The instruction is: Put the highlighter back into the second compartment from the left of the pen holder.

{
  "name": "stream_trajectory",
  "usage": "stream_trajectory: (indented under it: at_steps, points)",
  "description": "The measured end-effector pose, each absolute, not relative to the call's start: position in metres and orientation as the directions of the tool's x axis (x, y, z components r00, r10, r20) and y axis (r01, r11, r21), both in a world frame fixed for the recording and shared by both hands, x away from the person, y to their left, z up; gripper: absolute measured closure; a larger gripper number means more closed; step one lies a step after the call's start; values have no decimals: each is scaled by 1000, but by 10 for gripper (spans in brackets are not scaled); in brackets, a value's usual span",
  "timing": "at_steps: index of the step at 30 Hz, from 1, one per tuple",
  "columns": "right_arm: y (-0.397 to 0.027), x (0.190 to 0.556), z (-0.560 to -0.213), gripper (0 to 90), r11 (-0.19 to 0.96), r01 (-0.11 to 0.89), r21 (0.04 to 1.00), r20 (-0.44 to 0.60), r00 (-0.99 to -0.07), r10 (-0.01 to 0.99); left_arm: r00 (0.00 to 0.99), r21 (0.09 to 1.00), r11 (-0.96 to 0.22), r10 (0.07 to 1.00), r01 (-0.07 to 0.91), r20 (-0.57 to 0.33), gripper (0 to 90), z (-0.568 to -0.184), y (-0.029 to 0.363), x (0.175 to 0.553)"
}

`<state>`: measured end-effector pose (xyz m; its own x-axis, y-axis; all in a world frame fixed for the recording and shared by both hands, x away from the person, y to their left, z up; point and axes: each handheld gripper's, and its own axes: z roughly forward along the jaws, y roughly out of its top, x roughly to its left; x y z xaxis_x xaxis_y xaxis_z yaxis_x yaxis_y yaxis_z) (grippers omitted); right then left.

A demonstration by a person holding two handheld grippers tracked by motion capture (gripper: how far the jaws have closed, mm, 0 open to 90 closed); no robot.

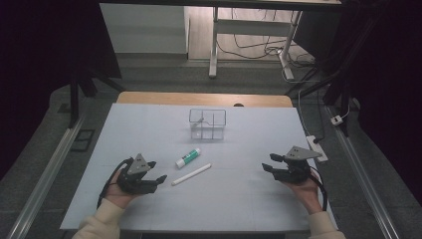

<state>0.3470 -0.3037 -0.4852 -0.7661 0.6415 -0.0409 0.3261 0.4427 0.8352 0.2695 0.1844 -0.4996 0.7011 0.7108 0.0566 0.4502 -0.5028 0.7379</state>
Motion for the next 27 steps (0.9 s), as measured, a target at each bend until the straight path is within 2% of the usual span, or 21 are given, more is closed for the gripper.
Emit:
stream_trajectory:
  at_steps: [13, 27]
  points:
    - [-304, 348, -486, 459, 444, 333, 832, -35, -767, 640, 764, 697, -576, 642, 426, 63, 363, -492, 158, 274]
    - [-304, 349, -486, 459, 443, 341, 829, -27, -767, 641, 808, 607, -666, 586, 433, 67, 359, -496, 128, 292]
